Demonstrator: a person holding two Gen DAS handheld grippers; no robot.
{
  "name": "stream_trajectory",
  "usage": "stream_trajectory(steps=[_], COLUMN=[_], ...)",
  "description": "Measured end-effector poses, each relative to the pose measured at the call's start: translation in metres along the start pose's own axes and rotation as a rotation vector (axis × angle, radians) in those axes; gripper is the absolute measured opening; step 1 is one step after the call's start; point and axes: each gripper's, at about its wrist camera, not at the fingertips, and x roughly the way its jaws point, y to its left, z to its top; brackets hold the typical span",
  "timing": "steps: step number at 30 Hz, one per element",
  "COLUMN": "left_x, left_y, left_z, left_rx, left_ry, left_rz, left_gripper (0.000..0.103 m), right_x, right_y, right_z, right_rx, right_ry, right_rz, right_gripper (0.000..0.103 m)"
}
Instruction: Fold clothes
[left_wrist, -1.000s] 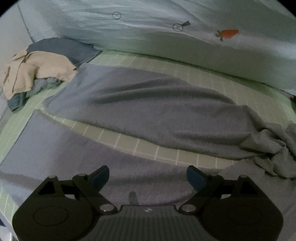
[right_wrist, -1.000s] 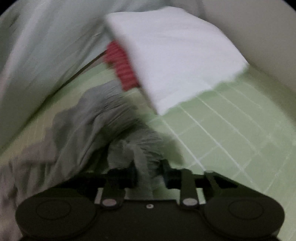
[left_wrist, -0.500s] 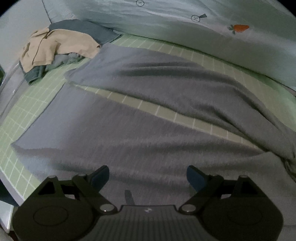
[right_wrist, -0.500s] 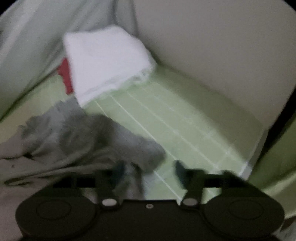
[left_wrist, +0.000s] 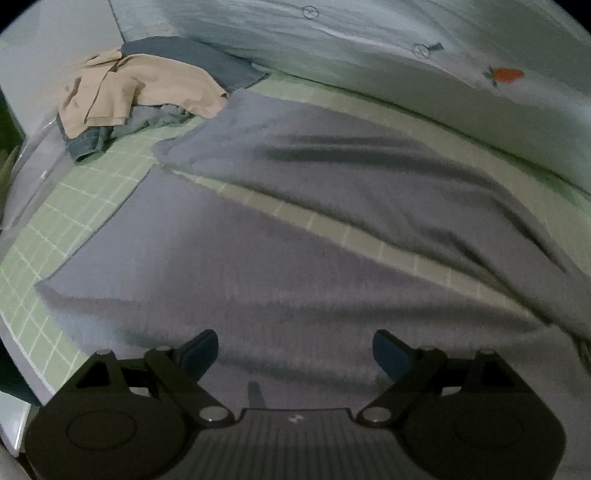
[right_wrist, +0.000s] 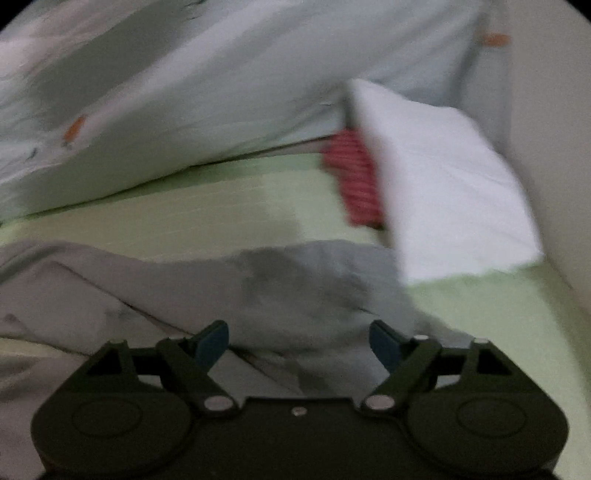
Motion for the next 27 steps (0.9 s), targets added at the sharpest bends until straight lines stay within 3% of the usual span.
stream_trajectory(steps=[5, 6, 7, 9, 13, 17, 20, 21, 23, 24, 25, 27], left_x=[0.020, 0.027, 0.033, 0.044, 0.064, 0.082, 0.094, 0.096, 0.099, 0.100, 0.101, 0.103], left_y=[-0.007, -0.010, -0.013, -0.018, -0.025, -0.031, -0.033, -0.032, -0.027, -0.024, -0.021, -0.016], left_z=[0.032, 0.040, 0.048, 0.062, 0.076, 0.087, 0.091, 0.091, 0.093, 0.094, 0.094, 0.097], left_rx=[-0.021, -0.025, -0.028, -0.035, -0.021, 0.001, 0.011, 0.010, 0.007, 0.006, 0.005, 0.001], left_ry=[-0.018, -0.017, -0.015, -0.003, 0.020, 0.043, 0.062, 0.070, 0.067, 0.066, 0.065, 0.063], left_rz=[-0.002, -0.002, -0.001, 0.000, 0.017, 0.038, 0.049, 0.050, 0.061, 0.066, 0.071, 0.082], left_gripper=[0.091, 0.091, 0.091, 0.091, 0.091, 0.091, 0.091, 0.091, 0.091, 0.091, 0.091, 0.091], right_x=[0.051, 0.061, 0.068, 0.082, 0.096, 0.127, 0.155, 0.156, 0.143, 0.135, 0.129, 0.116], right_y=[0.021, 0.023, 0.024, 0.023, 0.012, -0.008, -0.005, -0.003, -0.004, -0.006, -0.009, -0.014], right_z=[0.025, 0.027, 0.030, 0.036, 0.074, 0.108, 0.113, 0.112, 0.105, 0.100, 0.096, 0.086], right_rx=[0.007, 0.008, 0.007, 0.005, 0.034, 0.164, 0.142, 0.125, 0.131, 0.144, 0.156, 0.165], right_ry=[0.092, 0.127, 0.151, 0.190, 0.106, 0.044, 0.106, 0.101, 0.056, 0.046, 0.047, 0.056], right_rz=[0.030, 0.042, 0.060, 0.104, 0.072, 0.037, -0.030, -0.046, -0.052, -0.059, -0.068, -0.083], right_gripper=[0.073, 0.059, 0.029, 0.001, 0.001, 0.004, 0.027, 0.030, 0.046, 0.061, 0.069, 0.071])
